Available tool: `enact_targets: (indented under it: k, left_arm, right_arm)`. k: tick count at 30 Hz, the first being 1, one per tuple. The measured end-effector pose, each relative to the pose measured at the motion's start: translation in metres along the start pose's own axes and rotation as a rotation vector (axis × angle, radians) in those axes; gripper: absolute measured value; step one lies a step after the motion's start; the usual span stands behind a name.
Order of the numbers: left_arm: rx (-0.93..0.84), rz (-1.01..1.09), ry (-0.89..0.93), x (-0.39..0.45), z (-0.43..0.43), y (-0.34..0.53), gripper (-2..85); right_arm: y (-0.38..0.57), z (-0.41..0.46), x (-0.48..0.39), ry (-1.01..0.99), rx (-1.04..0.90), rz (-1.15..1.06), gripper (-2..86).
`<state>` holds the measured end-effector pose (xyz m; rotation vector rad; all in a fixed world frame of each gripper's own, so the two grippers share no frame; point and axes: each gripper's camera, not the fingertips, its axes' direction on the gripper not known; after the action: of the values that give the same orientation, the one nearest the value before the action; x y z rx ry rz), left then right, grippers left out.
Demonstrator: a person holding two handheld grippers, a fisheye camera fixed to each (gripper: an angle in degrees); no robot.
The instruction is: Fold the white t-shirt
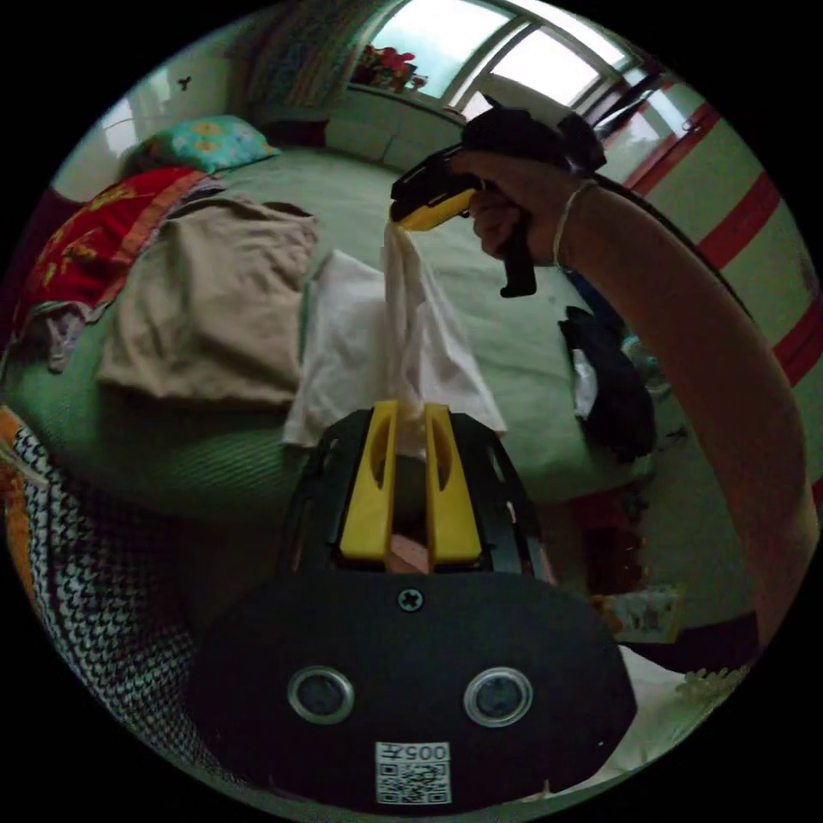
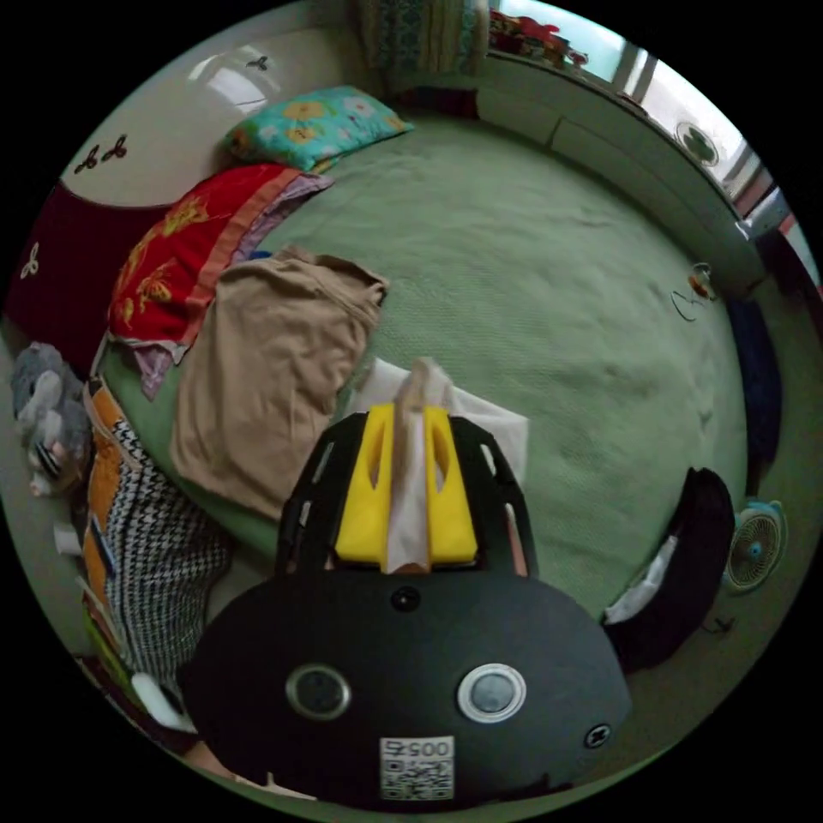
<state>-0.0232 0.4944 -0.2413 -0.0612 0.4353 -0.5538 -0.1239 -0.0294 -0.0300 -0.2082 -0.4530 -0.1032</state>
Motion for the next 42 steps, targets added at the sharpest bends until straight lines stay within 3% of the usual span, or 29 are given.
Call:
enact_targets:
  k: [6,11,18,24,30,35,42]
  left_arm:
    - [-0.001,-0.152,-0.072,-0.065,-0.003,0.010,5.7]
    - [-0.028,-0.071,-0.024,-0.063,0.008,-0.004,6.8]
    - [-0.175,0.020,-0.138,-0.066,0.043,-0.042,8.1]
    - [-0.264,0.059,-0.244,-0.070,0.067,-0.064,6.1]
    - [-0.212,0.091,-0.296,-0.075,0.054,-0.077,1.8]
    - [-0.110,0.111,-0.337,-0.079,0.030,-0.079,0.7]
    - [-0.255,0.070,-0.356,-0.112,0.068,-0.091,1.4]
  right_arm:
    - [0.013,-0.012,-0.065,-0.079,0.103,-0.140,10.6]
    - [0.071,-0.030,-0.040,-0.136,0.128,-0.247,10.7]
    - [0.180,-0.005,-0.014,-0.090,0.068,-0.302,12.6]
    - [0.227,0.018,-0.050,-0.079,0.023,-0.405,13.5]
    - [0.231,0.015,-0.081,0.016,0.106,-0.349,-0.3]
    - [0.257,-0.011,-0.092,0.020,0.169,-0.373,-1.5]
    - [0.281,0.014,-0.113,0.073,0.090,-0.409,-0.6]
